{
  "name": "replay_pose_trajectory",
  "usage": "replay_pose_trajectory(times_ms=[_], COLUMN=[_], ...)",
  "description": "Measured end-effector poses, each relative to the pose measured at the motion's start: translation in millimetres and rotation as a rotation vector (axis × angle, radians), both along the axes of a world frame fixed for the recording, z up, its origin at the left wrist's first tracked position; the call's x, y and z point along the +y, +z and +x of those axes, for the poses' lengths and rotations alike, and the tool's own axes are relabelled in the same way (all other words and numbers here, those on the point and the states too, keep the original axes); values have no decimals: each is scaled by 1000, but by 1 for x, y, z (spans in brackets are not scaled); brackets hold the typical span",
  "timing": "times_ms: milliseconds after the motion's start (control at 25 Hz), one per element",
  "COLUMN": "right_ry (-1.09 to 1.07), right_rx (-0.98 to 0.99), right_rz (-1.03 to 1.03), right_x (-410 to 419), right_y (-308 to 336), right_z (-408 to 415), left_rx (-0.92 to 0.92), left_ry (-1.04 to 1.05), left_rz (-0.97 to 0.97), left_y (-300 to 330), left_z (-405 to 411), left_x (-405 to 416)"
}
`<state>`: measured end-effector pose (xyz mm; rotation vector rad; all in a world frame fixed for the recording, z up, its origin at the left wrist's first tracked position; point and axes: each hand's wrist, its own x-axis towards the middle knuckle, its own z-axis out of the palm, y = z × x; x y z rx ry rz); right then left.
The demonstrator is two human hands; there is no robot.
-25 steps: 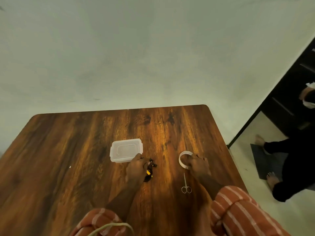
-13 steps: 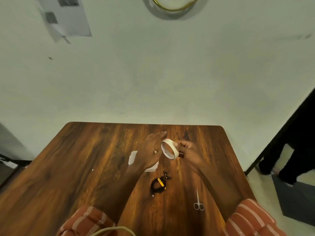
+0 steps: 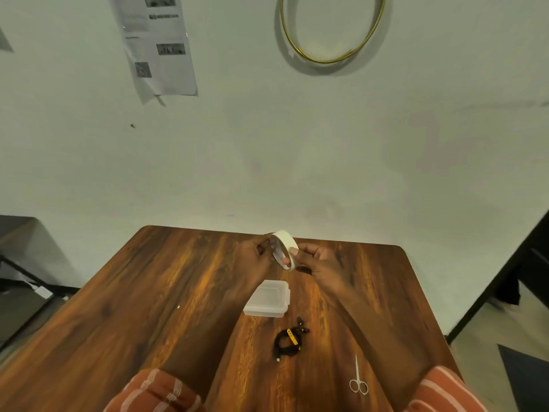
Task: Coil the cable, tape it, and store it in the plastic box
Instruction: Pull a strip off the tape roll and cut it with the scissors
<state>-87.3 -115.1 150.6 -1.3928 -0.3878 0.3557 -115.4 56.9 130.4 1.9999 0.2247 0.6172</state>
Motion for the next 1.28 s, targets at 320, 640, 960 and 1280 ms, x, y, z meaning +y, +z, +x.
replay_pose_trajectory(times_ms=[320, 640, 960, 1280], right_ry=[-17, -34, -48, -58], right_rx=[-81, -38, -39, -160], right_rz=[25, 43, 58, 24], right_x=[-9, -22, -29, -40], right_y=[0, 10, 8, 10], right_z=[0, 2, -3, -10], left_rx=[365, -96, -58, 187], left_ry=[-166, -98, -48, -62], left_rz=[-723, 344, 138, -427], left_y=[14, 25, 16, 17], left_z=[-3, 2, 2, 2], left_x=[-24, -27, -41, -49])
